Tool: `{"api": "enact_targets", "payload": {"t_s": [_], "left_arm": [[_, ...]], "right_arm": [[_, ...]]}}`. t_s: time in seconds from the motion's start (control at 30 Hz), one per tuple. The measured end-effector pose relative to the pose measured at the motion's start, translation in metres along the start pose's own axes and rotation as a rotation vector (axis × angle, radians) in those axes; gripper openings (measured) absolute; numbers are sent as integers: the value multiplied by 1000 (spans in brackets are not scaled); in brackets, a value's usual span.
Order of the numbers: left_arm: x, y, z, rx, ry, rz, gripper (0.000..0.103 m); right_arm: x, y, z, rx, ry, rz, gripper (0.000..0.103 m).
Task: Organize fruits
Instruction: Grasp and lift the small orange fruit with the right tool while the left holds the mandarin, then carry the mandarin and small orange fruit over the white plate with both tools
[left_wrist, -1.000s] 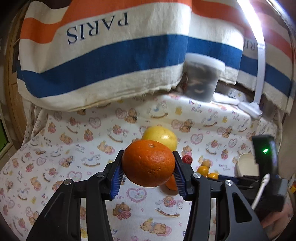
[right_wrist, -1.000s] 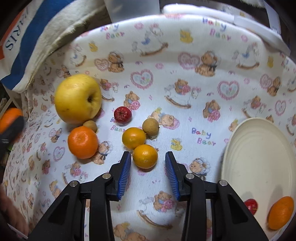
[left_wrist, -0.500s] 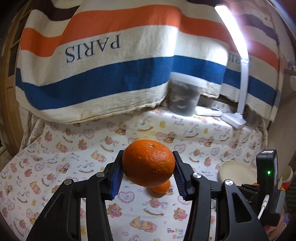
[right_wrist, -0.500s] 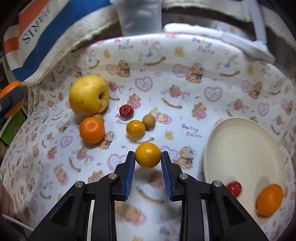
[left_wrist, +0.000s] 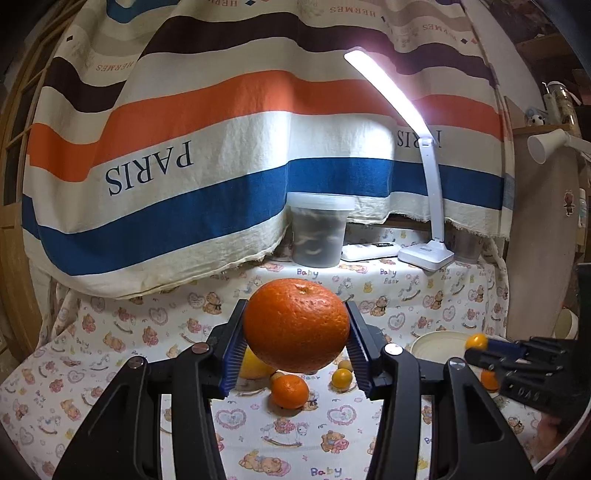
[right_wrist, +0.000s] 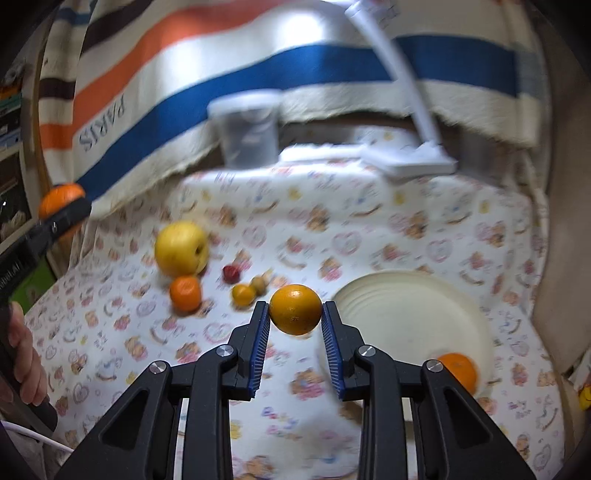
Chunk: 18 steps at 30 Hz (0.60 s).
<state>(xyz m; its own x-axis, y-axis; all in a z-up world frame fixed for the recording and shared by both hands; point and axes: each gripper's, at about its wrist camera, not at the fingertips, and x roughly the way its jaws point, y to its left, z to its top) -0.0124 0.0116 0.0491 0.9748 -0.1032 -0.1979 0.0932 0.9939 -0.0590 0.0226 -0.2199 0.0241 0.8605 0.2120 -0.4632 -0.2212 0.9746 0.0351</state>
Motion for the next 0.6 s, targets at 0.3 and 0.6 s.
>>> {"api": "enact_targets", "payload": {"t_s": [0.3, 0.6], "left_arm": [[4, -15, -9, 4, 54, -33, 48], [-19, -68, 9, 95, 88, -166, 48]], "right_arm": [[-16, -36, 4, 71, -27, -24, 30], [-36, -58, 14, 132, -51, -65, 30]]}}
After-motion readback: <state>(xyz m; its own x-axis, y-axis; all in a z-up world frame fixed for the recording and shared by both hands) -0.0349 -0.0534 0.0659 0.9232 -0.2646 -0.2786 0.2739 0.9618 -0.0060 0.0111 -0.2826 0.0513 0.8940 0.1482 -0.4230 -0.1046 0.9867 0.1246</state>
